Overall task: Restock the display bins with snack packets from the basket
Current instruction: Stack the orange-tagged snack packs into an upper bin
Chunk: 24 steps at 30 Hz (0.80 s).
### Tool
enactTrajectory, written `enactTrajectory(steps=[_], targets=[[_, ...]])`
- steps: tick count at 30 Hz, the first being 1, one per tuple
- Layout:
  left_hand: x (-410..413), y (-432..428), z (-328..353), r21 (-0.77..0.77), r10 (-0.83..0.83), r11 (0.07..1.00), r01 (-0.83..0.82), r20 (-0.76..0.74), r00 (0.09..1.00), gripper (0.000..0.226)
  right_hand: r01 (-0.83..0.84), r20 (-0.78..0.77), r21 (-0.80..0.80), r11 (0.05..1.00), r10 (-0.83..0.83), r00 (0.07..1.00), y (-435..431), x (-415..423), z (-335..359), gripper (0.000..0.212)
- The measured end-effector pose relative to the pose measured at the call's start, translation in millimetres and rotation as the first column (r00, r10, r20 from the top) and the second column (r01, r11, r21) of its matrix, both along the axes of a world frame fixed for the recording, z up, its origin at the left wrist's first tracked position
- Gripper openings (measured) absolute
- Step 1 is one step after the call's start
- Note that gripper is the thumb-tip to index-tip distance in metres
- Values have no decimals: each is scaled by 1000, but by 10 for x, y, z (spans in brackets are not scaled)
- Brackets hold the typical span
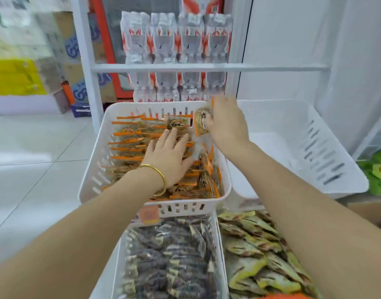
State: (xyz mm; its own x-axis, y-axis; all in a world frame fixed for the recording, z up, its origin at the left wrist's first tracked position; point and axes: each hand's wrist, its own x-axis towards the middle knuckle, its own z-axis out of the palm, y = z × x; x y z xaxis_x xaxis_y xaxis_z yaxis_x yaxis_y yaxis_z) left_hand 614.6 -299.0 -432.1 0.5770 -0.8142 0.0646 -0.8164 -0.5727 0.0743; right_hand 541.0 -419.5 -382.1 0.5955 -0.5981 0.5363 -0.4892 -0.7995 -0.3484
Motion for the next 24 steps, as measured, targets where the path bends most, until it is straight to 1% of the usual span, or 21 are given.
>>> enactTrajectory(steps=[2, 4, 6, 8, 10, 12, 14, 15, 16, 18, 19, 21, 22, 24], targets=[[62, -58, -73, 51, 17, 998, -20, 63, 998, 63, 39, -121, -116, 993, -53, 991, 15, 114, -76, 25], [89, -66, -122, 57, 24, 998, -30, 101, 995, 63, 59, -200, -172, 983, -94, 975, 44, 191, -105, 27], [95, -59, -155, 44, 20, 999, -26, 127, 992, 63, 59, -311, -222, 973, -128, 942, 42, 228, -115, 22], [102, -54, -168, 41, 13, 999, -18, 133, 991, 62, -11, -459, -318, 948, -144, 877, 66, 238, -112, 13], [86, -41, -145, 23, 8, 1000, -10, 112, 994, 61, -41, -526, -355, 934, -163, 835, 58, 234, -109, 7], [35, 13, -80, -57, -3, 998, 8, 94, 996, 60, -11, -486, -276, 961, -130, 864, 42, 142, -51, 17], [-66, 169, 16, -207, -26, 977, 46, 99, 995, 58, 32, -343, -161, 986, -87, 935, 93, -146, 66, 19], [-161, 299, 72, -281, -54, 956, 83, 109, 993, 59, 44, -280, -112, 993, -74, 957, 149, -364, 103, 19], [-286, 463, 124, -344, -92, 930, 131, 127, 988, 62, 43, -231, -67, 997, -57, 971, 232, -616, 106, 20], [-592, 852, 184, -424, -184, 874, 238, 166, 969, 62, -26, -175, 45, 999, 33, 984, 531, -1152, 28, 26], [-765, 1061, 174, -434, -227, 855, 283, 179, 957, 56, -86, -156, 121, 989, 105, 982, 727, -1388, -55, 28], [-1141, 1501, 36, -399, -289, 847, 352, 211, 934, 44, -202, -159, 259, 945, 248, 956, 1103, -1739, -323, 28], [-1256, 1660, -56, -356, -307, 859, 369, 219, 926, 41, -237, -157, 330, 914, 301, 941, 1230, -1828, -459, 27], [-1526, 2053, -274, -237, -300, 911, 337, 179, 937, 40, -271, -176, 469, 841, 390, 904, 1527, -2001, -753, 24]])
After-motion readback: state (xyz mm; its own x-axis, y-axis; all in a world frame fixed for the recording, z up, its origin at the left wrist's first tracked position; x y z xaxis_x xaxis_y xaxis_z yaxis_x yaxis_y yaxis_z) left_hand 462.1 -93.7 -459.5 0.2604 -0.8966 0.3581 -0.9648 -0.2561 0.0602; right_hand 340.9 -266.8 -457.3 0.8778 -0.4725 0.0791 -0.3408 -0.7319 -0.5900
